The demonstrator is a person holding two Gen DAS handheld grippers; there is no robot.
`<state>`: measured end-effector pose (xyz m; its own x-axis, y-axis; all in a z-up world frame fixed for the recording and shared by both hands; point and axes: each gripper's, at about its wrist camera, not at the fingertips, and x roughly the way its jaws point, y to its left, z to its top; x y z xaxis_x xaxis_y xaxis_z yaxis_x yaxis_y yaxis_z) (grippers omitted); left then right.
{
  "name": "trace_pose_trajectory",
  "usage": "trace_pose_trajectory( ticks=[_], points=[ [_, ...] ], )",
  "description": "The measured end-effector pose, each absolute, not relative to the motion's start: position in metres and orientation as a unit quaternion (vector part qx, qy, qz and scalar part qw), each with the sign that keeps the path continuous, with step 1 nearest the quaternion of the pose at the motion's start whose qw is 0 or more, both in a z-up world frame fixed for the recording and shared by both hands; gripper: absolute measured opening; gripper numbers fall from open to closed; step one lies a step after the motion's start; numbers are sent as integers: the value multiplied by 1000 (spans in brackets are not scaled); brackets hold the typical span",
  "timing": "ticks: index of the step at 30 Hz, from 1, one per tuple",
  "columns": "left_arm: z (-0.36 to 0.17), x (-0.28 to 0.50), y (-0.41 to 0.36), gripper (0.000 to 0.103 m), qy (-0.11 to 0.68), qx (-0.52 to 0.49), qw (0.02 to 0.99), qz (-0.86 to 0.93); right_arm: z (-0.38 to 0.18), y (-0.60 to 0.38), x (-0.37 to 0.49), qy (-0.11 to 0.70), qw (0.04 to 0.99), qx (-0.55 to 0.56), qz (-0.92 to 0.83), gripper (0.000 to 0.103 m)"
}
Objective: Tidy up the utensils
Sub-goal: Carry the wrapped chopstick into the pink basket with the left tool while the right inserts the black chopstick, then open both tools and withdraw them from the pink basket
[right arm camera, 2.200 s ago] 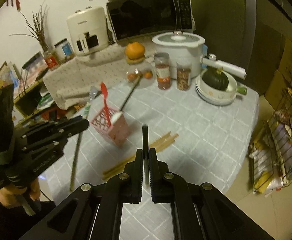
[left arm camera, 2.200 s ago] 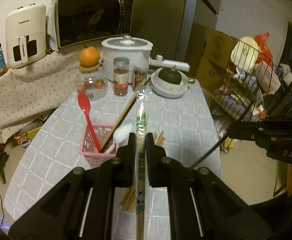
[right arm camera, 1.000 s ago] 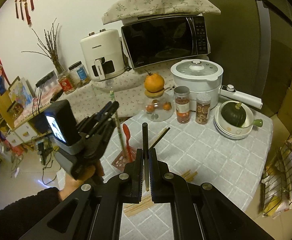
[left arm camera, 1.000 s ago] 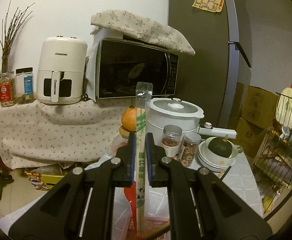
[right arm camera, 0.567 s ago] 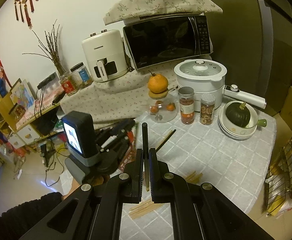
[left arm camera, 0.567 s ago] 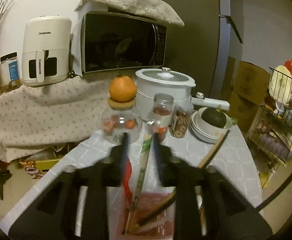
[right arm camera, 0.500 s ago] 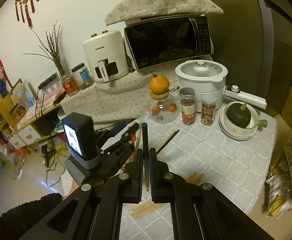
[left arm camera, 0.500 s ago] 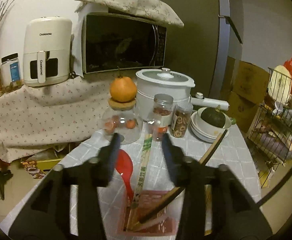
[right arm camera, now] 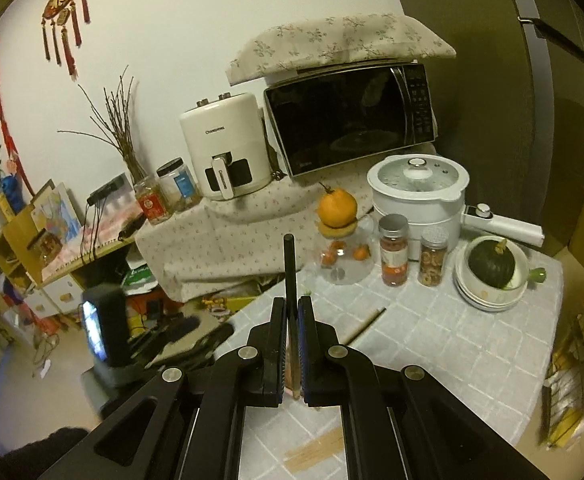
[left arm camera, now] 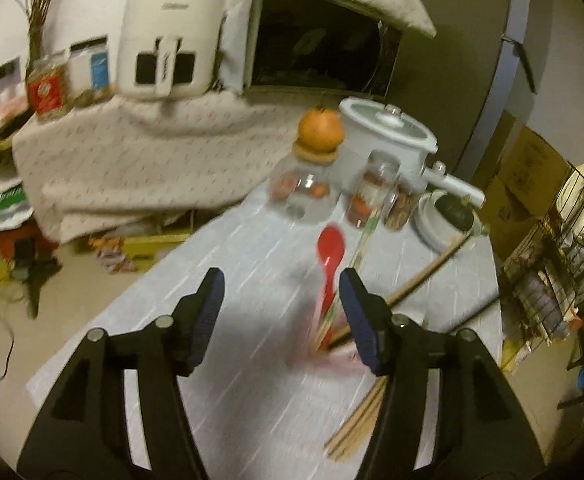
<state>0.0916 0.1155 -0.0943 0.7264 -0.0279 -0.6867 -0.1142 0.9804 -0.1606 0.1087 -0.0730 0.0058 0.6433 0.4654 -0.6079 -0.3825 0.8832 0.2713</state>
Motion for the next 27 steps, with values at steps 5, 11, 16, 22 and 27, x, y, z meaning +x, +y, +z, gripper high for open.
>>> trace_pose_trajectory(
  ticks=[5,11,16,22,27],
  points=[
    [-100,70,125,61,417,-109,902,27,-11,-55,120,353,906,44,229,5],
    [-109,59,130,61,443,-133,886,33,-33,-42,130,367,903,23,223,5],
    [-118,59,126,61,456,-140,878,33,-51,-34,135,386,897,10,214,5],
    [-124,62,116,61,469,-137,872,28,-72,-32,140,410,885,5,220,6],
    [-124,62,110,69,479,-130,868,29,-66,-40,136,412,881,20,231,19]
  ],
)
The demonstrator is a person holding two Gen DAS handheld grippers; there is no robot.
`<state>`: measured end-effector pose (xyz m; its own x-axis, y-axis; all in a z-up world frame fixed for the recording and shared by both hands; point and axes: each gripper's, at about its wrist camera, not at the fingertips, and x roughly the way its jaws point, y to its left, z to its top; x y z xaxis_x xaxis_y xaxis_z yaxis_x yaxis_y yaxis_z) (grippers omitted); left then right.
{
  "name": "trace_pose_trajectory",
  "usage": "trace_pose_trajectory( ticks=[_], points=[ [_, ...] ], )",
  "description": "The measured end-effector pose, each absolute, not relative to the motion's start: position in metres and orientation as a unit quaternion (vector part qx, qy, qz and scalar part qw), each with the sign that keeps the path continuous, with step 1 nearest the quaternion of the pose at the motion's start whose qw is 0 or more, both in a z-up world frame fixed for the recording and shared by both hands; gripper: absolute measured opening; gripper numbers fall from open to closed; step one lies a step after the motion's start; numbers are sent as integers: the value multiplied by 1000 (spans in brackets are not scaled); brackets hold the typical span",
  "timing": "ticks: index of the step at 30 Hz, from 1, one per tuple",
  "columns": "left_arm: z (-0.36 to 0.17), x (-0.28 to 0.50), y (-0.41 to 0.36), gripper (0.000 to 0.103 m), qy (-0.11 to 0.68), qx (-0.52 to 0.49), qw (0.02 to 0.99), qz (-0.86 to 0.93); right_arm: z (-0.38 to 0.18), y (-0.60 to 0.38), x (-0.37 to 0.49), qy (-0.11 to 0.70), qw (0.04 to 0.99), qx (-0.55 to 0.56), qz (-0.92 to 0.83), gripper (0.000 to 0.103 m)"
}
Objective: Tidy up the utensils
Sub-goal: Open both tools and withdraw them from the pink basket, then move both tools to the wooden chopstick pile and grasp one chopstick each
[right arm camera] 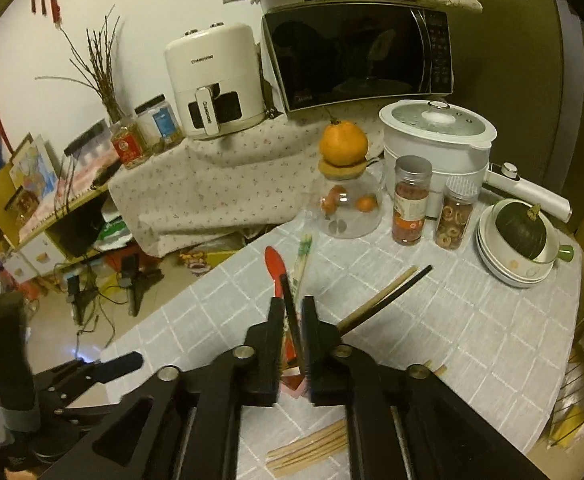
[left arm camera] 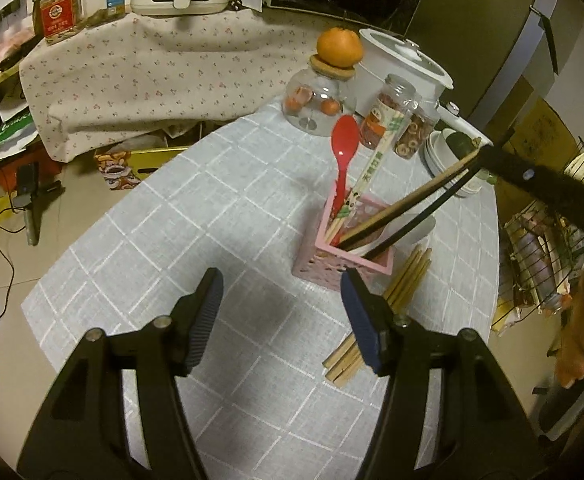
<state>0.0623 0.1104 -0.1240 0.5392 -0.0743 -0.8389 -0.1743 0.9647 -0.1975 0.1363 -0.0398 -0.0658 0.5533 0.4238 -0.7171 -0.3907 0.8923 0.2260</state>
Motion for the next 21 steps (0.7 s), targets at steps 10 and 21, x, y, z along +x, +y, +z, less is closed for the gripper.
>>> trace_pose_trajectory(
  ticks=[10,21],
  points=[
    [-131,59,95,80,509,-122,852,31,-43,-85,110,409,889,31,202,54],
    [-151,71,73,84,526,-84,846,15,-112,-142,125,505,853,58,117,63]
  ],
)
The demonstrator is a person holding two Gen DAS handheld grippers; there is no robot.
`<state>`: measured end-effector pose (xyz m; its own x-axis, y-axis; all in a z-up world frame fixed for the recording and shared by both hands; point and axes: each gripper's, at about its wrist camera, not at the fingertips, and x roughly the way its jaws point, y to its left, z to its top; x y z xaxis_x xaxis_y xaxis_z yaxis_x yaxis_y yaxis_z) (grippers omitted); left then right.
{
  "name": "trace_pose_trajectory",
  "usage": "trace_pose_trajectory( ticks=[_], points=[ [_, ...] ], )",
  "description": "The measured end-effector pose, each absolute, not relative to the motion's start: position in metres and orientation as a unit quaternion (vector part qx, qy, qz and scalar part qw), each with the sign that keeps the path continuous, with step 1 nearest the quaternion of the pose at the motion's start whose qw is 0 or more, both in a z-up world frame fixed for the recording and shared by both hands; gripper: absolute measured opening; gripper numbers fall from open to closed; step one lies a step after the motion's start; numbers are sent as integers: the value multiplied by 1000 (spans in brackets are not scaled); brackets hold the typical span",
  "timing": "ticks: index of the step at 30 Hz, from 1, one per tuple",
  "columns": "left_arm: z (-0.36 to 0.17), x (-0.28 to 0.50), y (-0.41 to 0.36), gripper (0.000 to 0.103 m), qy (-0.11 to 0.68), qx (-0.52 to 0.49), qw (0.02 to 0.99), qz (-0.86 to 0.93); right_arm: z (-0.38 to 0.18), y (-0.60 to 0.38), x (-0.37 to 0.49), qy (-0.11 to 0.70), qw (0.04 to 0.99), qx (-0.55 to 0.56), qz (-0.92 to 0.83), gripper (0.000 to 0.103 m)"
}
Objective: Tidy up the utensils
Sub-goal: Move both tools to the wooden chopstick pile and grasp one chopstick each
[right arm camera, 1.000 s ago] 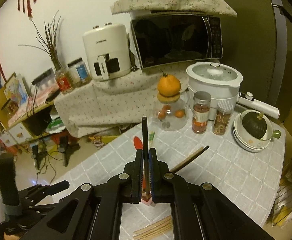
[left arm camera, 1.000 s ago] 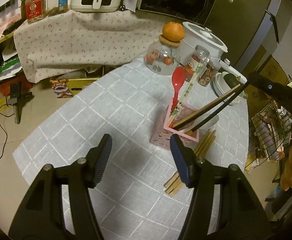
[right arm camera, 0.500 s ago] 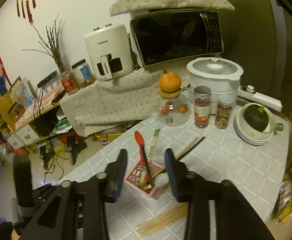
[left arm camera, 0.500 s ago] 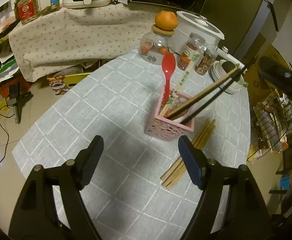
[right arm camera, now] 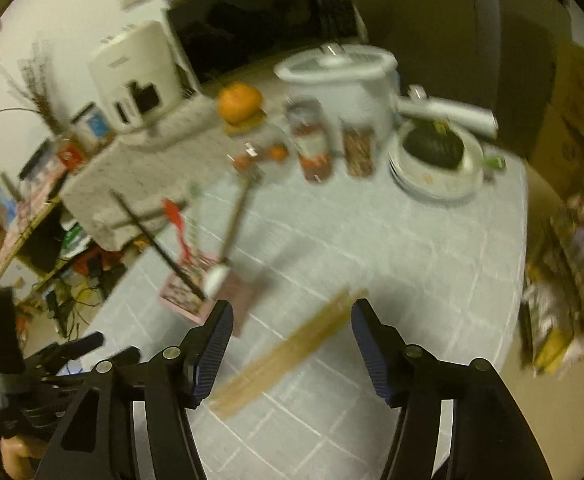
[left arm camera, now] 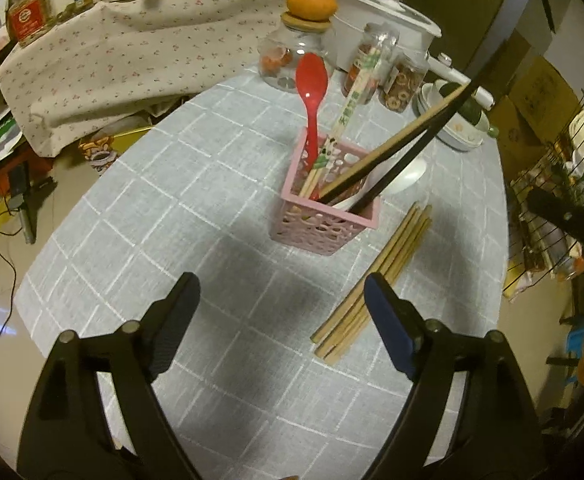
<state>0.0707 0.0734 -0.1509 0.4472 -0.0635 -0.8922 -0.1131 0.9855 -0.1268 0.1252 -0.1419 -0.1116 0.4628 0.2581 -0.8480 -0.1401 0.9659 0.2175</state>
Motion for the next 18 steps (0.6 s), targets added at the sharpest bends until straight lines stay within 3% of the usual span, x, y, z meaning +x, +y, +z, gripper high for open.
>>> trace_pose_trajectory(
  ticks=[18],
  points=[
    [-193,85,56,84,595,-45,802,-3,-243,-150,160,651,755,70,32,63]
  ],
)
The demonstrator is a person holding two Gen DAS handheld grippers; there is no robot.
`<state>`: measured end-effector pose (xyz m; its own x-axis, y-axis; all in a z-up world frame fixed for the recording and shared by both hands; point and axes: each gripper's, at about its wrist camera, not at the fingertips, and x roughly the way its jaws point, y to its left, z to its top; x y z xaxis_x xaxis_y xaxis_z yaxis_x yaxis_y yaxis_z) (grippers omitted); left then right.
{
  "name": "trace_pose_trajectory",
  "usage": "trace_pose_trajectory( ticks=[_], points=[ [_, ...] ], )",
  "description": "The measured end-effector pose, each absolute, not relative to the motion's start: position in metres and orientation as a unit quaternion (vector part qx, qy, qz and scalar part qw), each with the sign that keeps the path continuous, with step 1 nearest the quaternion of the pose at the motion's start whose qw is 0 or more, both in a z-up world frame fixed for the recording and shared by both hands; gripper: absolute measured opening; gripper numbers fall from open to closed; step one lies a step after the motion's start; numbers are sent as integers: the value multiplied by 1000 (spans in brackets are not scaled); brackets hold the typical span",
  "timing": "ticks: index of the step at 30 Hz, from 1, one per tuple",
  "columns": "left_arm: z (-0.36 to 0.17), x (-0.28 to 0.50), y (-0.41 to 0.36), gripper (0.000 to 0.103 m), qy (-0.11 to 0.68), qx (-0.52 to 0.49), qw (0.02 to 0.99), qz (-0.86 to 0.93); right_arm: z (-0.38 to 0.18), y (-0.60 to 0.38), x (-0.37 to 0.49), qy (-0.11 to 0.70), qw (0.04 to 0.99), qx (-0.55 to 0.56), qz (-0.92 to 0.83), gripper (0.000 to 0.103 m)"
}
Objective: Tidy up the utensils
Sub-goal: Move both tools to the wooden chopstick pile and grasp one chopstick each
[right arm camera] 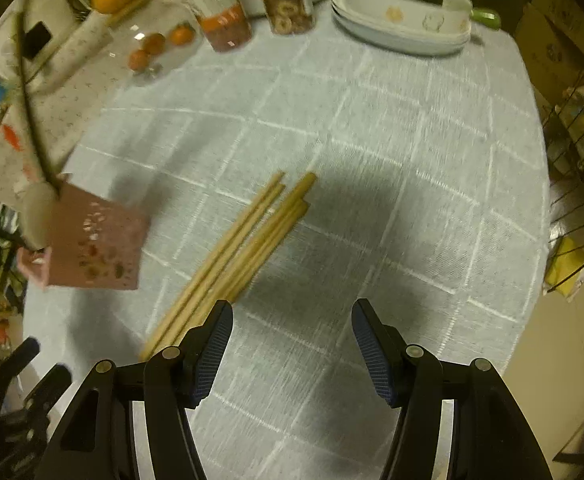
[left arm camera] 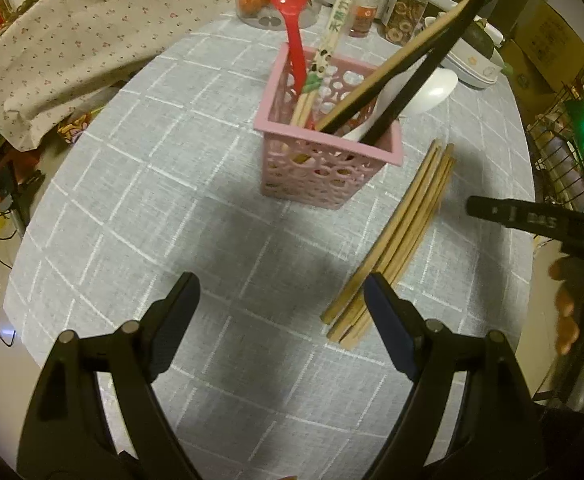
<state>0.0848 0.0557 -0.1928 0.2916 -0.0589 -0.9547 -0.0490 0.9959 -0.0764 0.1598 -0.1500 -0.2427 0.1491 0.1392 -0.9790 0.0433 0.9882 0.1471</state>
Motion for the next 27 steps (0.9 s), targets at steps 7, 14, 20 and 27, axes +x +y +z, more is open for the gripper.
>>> trace_pose_trajectory(
  ticks=[7,14,20,27],
  points=[
    [-196,88,60,84,596,-64,800,3,-256,-143,167,659,749,72,27,63],
    [-196,89,63,84,598,-69,798,4,-270,-122,174,663,748,41,15,62],
    [-196,88,69,84,598,-75,798,6,-273,-109,179,662,749,21,-1,64],
    [-195,84,69,84,597,-68,799,-2,-273,-94,176,658,753,-19,24,37]
  ],
)
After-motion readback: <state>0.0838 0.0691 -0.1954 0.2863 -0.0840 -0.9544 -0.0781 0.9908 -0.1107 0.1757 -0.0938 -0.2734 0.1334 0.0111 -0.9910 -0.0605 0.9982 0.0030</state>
